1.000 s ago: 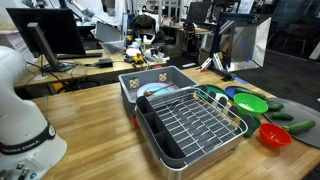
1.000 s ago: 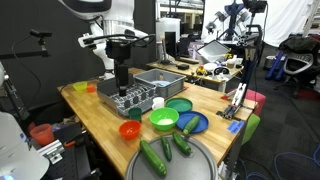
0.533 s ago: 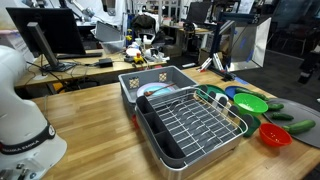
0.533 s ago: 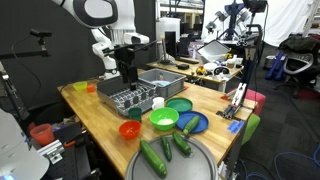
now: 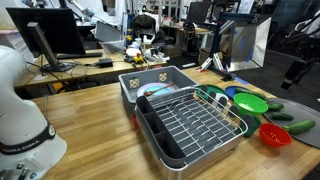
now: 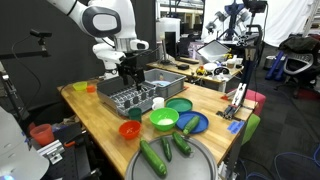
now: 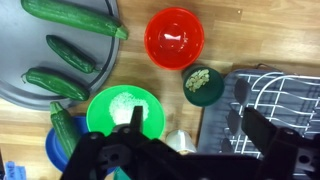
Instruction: Pour the contents in the dark green cup into the orange bowl
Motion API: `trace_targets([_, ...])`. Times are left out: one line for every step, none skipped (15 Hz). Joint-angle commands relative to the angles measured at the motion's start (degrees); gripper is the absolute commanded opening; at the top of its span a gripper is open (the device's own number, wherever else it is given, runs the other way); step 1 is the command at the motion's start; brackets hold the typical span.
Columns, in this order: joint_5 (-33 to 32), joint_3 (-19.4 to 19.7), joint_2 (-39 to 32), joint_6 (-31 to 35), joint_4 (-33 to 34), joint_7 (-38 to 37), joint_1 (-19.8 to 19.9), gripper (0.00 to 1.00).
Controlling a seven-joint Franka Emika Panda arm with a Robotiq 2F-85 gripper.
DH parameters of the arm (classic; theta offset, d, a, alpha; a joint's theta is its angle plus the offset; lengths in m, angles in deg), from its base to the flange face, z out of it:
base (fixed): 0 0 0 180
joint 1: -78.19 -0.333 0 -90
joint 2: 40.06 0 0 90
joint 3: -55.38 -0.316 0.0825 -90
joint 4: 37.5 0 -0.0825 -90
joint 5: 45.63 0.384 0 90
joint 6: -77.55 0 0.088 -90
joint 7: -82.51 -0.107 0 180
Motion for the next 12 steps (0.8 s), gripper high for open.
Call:
trace_targets([0.2,-0.6,0.0,-0.1,0.1,0.4,0.6,1.0])
trace_targets([0.2,-0.6,0.0,0.0,0.1,0.5,0.6,1.0])
trace_targets([0.2,-0.6,0.0,0.0,0.1,0.5,0.6,1.0])
trace_targets([0.2,-0.6,0.0,0.0,0.1,0.5,0.6,1.0])
trace_targets([3.0,0.1,-0.1,-1.0,0.5,4.2,-0.5,1.0])
trace_targets([4.6,0.3,-0.6,-0.6,0.6,7.2,-1.3,1.0])
trace_targets([6.5,0.5,-0.9,0.0,0.6,10.4,-2.1,1.0])
trace_targets([8.2,0.6,-1.2,1.2,0.2,13.9,-2.9,1.0])
trace_targets([10.6,0.9,-1.7,1.7,0.0,18.5,-4.0,1.0])
trace_targets([12.5,0.9,-2.3,2.2,-0.3,22.1,-4.8,1.0])
trace_targets([14.0,0.8,-3.2,2.5,-0.5,26.1,-5.3,1.0])
trace_targets([15.6,0.6,-4.1,3.0,-0.7,30.2,-5.7,1.0])
